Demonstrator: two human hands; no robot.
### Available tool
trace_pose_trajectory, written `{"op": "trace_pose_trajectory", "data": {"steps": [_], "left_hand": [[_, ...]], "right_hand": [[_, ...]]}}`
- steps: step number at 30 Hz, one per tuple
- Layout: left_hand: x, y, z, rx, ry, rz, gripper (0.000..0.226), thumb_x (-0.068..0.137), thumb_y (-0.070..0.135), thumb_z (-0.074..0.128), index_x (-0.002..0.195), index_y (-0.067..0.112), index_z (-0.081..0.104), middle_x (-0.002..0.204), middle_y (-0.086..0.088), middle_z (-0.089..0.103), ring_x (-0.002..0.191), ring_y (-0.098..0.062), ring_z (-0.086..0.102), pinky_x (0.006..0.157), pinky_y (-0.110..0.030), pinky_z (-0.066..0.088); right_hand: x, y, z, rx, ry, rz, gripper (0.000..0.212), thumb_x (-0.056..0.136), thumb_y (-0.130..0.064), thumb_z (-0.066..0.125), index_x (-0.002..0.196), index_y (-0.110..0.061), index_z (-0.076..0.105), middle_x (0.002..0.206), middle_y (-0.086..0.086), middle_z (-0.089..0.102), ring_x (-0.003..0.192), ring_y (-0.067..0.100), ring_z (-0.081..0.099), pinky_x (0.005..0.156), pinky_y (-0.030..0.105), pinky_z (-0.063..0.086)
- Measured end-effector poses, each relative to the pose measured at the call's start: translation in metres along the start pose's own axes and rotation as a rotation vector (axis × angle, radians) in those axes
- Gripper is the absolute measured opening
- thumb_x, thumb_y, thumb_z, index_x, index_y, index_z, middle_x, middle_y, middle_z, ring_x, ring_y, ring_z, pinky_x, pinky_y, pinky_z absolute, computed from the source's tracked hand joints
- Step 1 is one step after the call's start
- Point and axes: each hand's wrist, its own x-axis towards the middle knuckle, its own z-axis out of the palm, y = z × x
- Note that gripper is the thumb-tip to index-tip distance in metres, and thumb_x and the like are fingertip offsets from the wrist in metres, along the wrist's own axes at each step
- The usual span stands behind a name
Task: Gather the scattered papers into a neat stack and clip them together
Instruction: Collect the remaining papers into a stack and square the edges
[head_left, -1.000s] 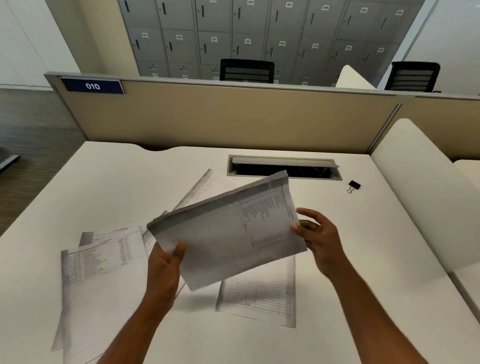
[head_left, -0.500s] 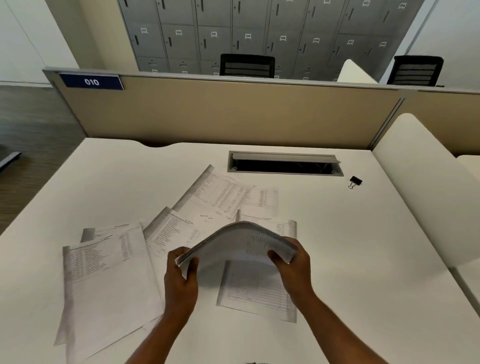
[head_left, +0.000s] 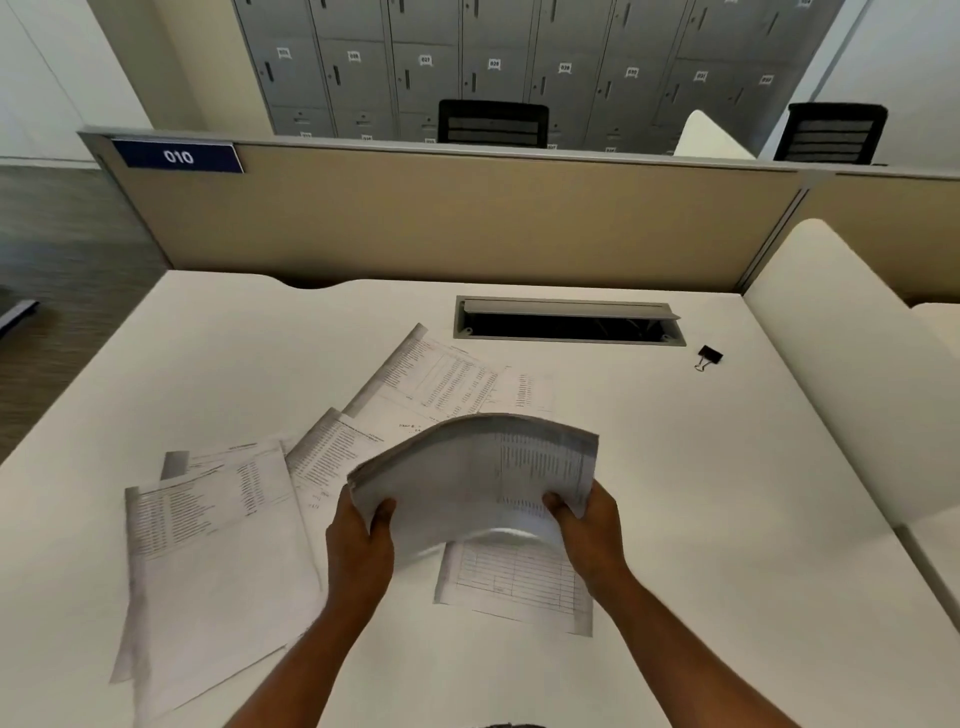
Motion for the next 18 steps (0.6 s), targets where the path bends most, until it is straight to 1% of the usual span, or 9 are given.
{"op": "trace_pose_trajectory", "data": {"steps": [2,4,7,8,10,11,13,16,18], "left_hand": [[0.005,0.003,-0.003,-0.005,0.02,0.003,0.042,0.095,0.016,0.06,0.134,0.011,0.048,0.119,-0.006,0.061,0.103,-0.021,0.056,0.092,-0.037,0.049],[0.008,0.007,-0.004,-0.07,0.018,-0.018,0.041,0.094,0.013,0.061,0.133,0.011,0.049,0.118,-0.003,0.061,0.103,-0.02,0.057,0.093,-0.037,0.048],[0.004,0.007,-0.002,-0.248,-0.028,-0.111,0.034,0.094,0.012,0.061,0.127,0.012,0.054,0.114,-0.003,0.065,0.102,-0.019,0.062,0.085,-0.03,0.05],[0.002,0.004,0.0,-0.296,-0.047,-0.145,0.029,0.094,0.012,0.06,0.123,0.012,0.056,0.111,-0.005,0.066,0.101,-0.021,0.063,0.082,-0.028,0.051],[-0.002,-0.002,0.007,-0.369,-0.084,-0.196,0.019,0.094,0.014,0.061,0.113,0.009,0.062,0.105,-0.01,0.069,0.101,-0.031,0.065,0.081,-0.033,0.054],[-0.004,-0.004,0.01,-0.4,-0.109,-0.224,0.018,0.094,0.015,0.062,0.11,0.008,0.063,0.103,-0.013,0.07,0.101,-0.035,0.065,0.084,-0.04,0.055],[-0.008,-0.007,0.012,-0.479,-0.174,-0.274,0.023,0.092,0.017,0.064,0.114,0.009,0.063,0.108,-0.013,0.071,0.103,-0.035,0.066,0.09,-0.048,0.054],[-0.004,-0.014,0.002,-0.628,-0.195,-0.402,0.054,0.081,0.019,0.072,0.131,0.013,0.051,0.124,-0.01,0.066,0.112,-0.029,0.064,0.097,-0.049,0.051],[0.005,-0.014,-0.006,-0.494,-0.115,-0.373,0.067,0.077,0.023,0.076,0.135,0.017,0.042,0.137,-0.007,0.055,0.125,-0.025,0.055,0.106,-0.043,0.043]], "right_hand": [[0.003,-0.011,-0.005,0.003,0.07,-0.037,0.041,0.089,-0.013,0.077,0.125,-0.015,0.059,0.115,-0.001,0.068,0.109,0.019,0.066,0.078,0.014,0.058],[0.003,-0.013,-0.007,0.074,0.152,0.021,0.065,0.083,-0.018,0.083,0.137,-0.017,0.048,0.125,-0.005,0.061,0.113,0.013,0.06,0.086,0.015,0.052],[-0.006,-0.009,0.004,0.441,0.097,0.297,0.097,0.062,-0.035,0.097,0.143,-0.018,0.045,0.132,0.001,0.065,0.12,0.021,0.062,0.104,0.04,0.049],[-0.011,-0.01,0.011,0.586,0.023,0.37,0.086,0.065,-0.034,0.094,0.138,-0.016,0.053,0.126,0.004,0.071,0.118,0.025,0.065,0.104,0.046,0.049],[-0.022,-0.024,0.022,0.812,-0.084,0.424,0.041,0.084,-0.01,0.077,0.122,-0.015,0.063,0.112,0.008,0.077,0.108,0.03,0.068,0.1,0.052,0.051],[-0.024,-0.032,0.026,0.863,-0.095,0.41,0.034,0.088,0.001,0.069,0.118,-0.016,0.065,0.111,0.009,0.077,0.105,0.03,0.069,0.099,0.052,0.052],[-0.018,-0.042,0.028,0.859,-0.085,0.325,0.04,0.088,0.008,0.066,0.121,-0.014,0.064,0.116,0.012,0.075,0.106,0.03,0.07,0.096,0.049,0.055],[-0.007,-0.05,0.024,0.644,-0.038,0.169,0.047,0.084,0.003,0.074,0.129,-0.006,0.062,0.12,0.013,0.074,0.109,0.031,0.071,0.093,0.044,0.058],[-0.001,-0.053,0.015,0.459,-0.017,0.065,0.047,0.084,-0.002,0.078,0.128,-0.004,0.062,0.117,0.012,0.074,0.107,0.031,0.071,0.085,0.034,0.06]]}}
